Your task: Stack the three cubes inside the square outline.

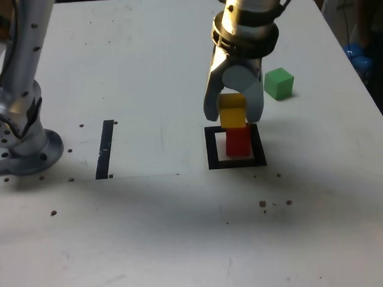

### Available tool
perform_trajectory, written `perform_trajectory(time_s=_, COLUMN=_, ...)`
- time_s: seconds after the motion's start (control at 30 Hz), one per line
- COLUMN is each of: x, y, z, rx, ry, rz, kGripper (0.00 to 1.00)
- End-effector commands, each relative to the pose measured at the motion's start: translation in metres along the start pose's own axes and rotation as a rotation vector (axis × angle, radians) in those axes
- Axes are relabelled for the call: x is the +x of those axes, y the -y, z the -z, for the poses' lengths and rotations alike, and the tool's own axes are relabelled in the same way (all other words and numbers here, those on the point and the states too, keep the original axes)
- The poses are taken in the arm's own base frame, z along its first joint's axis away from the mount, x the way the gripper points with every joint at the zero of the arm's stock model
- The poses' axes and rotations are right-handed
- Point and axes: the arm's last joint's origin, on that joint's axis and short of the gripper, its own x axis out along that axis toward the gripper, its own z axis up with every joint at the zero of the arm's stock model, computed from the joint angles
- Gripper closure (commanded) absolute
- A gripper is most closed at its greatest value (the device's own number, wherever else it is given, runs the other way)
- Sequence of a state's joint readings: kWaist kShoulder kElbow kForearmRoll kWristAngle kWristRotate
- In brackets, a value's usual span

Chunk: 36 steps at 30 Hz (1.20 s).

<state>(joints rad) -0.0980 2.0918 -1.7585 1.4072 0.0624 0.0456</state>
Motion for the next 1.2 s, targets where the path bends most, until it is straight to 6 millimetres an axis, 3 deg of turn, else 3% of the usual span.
perform_trajectory(time_s=0.0, x=0.003, y=0.002, z=-0.003, rx=0.003, ry=-0.007, rz=0.002, kGripper=0.67)
perform_trajectory(time_s=0.47, x=0.008, y=0.004, z=-0.009, rx=0.007, ry=-0.011, rz=0.001, kGripper=0.66)
perform_trajectory(time_s=0.53, x=0.009, y=0.004, z=-0.009, rx=0.008, ry=-0.01, rz=0.001, kGripper=0.58)
perform_trajectory(time_s=0.73, x=0.012, y=0.005, z=-0.01, rx=0.013, ry=-0.001, rz=0.002, kGripper=0.1)
perform_trajectory(time_s=1.17, x=0.008, y=0.0, z=0.0, rx=-0.002, ry=0.01, rz=-0.015, kGripper=0.03)
